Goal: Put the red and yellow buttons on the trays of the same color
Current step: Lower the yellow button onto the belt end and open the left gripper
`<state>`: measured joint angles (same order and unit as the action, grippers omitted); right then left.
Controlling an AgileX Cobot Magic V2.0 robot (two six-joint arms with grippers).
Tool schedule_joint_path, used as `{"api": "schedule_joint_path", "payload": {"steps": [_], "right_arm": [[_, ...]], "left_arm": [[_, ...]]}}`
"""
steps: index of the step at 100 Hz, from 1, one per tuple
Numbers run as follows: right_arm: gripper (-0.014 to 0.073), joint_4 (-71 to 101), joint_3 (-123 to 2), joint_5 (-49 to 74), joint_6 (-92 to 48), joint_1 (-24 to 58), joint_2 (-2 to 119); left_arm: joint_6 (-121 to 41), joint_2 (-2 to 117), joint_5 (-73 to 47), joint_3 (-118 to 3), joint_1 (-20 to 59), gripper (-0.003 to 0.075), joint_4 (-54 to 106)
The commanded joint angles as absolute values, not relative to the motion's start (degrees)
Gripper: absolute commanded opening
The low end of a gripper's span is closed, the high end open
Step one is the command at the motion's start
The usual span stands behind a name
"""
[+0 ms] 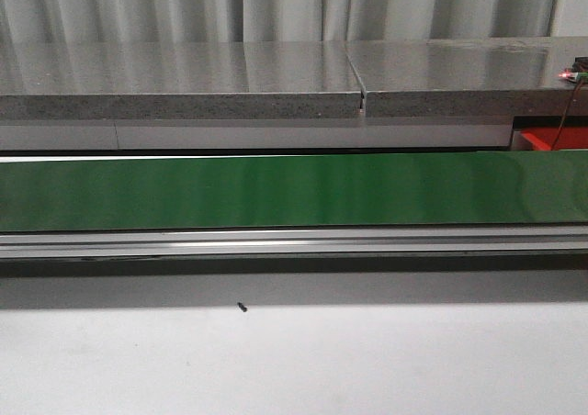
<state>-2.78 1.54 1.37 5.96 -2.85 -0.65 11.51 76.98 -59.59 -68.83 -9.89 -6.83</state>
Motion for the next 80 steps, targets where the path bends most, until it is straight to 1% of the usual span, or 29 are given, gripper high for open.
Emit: {"api": "schedule_joint_path", "payload": {"steps": [1,17,42,56,65,80], "right_arm": [[-0.0066,-3.4,0.6,-3.5,6.0,-2.8,-1.7],[-0.0066,-3.4,0.6,-3.5,6.0,-2.8,-1.7],[-0.0066,-3.4,0.6,-3.5,6.0,-2.8,-1.7],[-0.0066,-3.4,0.6,-3.5,6.0,-2.8,-1.7],[-0.0066,-3.4,0.6,-3.5,6.0,-2.8,-1.7],[-0.0066,-3.4,0.6,-3.4,6.0,-2.8,-1.7]], "left_arm": [[13.5,75.2,-60.6,-70.2,-10.2,0.0586,-10.6],[13.6,75.2,-60.1,-68.0,-15.9,0.0586,-8.7],[6.4,75.3,-56.2,-64.2,-31.3,0.0585,0.0],[2.6,76.2,-55.4,-63.6,-38.3,0.0585,0.8],[0.7,78.2,-54.8,-63.6,-40.8,0.0585,3.2],[-1.8,83.1,-54.2,-63.6,-41.6,0.0585,6.7]]}}
